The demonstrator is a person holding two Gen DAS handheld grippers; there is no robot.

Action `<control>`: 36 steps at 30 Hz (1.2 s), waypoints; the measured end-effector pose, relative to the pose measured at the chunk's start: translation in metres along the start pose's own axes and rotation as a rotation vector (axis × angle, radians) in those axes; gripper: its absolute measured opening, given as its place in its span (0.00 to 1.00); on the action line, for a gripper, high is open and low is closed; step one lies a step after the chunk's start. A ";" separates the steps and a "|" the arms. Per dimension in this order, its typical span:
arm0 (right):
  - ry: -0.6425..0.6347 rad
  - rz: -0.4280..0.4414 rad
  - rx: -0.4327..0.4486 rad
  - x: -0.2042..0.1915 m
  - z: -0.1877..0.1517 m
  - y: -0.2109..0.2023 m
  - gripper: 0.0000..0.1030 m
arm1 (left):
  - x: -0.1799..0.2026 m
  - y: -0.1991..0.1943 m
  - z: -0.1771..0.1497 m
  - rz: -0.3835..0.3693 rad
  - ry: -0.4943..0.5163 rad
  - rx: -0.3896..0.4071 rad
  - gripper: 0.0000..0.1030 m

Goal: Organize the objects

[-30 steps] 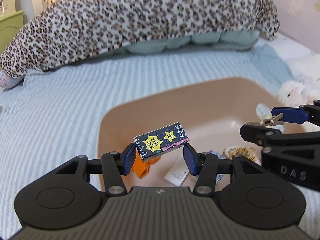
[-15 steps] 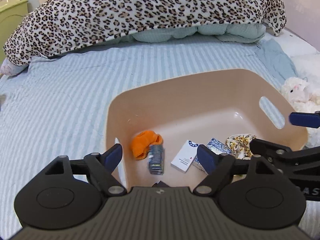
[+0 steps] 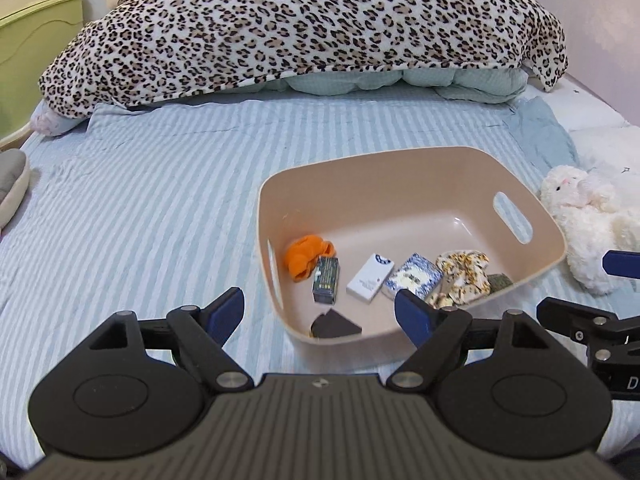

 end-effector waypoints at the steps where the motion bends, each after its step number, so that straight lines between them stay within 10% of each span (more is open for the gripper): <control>1: 0.002 -0.001 0.002 -0.002 -0.003 -0.006 0.89 | -0.001 -0.005 -0.002 0.000 -0.001 0.002 0.81; 36: 0.014 0.047 -0.012 -0.047 -0.082 -0.108 0.93 | -0.023 -0.135 -0.088 -0.002 -0.030 0.030 0.81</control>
Point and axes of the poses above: each gripper's, at about its wrist camera, not at the fingertips, and y roughly the way its jaws point, x to its right, z to its top, the point moved 7 cm from there along y, roughly the way its jaws point, and after that the axes turned 13 degrees about -y, right-handed, at the moved point
